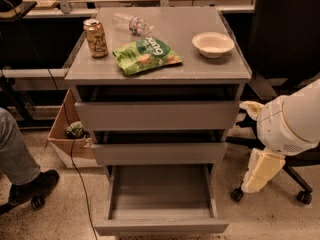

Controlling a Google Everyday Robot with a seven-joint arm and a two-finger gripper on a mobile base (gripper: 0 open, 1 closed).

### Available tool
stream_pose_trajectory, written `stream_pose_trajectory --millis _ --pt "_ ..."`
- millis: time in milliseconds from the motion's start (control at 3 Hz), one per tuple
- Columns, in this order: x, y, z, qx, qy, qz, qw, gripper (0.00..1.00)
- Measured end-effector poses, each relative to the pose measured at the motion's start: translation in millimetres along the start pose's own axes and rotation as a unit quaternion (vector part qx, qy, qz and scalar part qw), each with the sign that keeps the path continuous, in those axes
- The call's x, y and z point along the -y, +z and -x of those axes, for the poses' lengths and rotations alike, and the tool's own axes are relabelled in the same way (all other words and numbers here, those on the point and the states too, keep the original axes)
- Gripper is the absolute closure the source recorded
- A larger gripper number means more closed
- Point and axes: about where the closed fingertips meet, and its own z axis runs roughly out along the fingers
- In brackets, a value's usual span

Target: Close bottom drawer

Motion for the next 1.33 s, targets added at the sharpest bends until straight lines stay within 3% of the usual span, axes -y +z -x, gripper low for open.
stream_pose_trajectory --millis 333,667,1333 --pt "-8 23 0 0.015 0.007 -0.004 0.9999 0.0" --pt "-27 77 6 0.053 0.003 -0.007 0.9986 0.0" --pt "-48 181 23 0.123 -0.02 -0.034 0.9916 0.0"
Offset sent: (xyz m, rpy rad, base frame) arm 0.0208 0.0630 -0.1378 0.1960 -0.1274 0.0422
